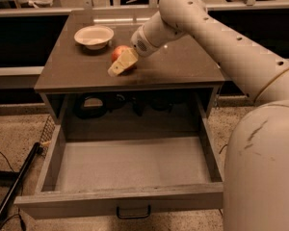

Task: Pick apple from top drawer and place on counter

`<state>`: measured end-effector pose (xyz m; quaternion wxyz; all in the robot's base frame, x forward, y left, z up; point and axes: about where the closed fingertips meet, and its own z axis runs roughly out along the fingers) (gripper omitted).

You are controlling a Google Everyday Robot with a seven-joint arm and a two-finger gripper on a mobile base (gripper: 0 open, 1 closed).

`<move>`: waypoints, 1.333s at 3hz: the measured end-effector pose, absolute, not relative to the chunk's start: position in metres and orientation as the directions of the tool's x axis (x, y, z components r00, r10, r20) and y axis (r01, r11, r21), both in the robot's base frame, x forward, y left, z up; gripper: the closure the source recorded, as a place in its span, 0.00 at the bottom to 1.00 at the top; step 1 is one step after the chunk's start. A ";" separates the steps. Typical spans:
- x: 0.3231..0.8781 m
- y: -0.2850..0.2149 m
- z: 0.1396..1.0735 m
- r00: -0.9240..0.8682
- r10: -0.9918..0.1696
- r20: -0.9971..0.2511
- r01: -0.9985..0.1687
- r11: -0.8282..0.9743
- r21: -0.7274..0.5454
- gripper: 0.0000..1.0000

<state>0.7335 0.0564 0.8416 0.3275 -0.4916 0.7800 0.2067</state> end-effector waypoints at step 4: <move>0.720 -0.034 0.912 -0.026 -0.468 -0.883 -0.907 0.383 -0.176 0.00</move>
Offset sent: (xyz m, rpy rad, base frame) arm -0.0072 -0.0526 0.0655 0.1740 -0.1911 0.0722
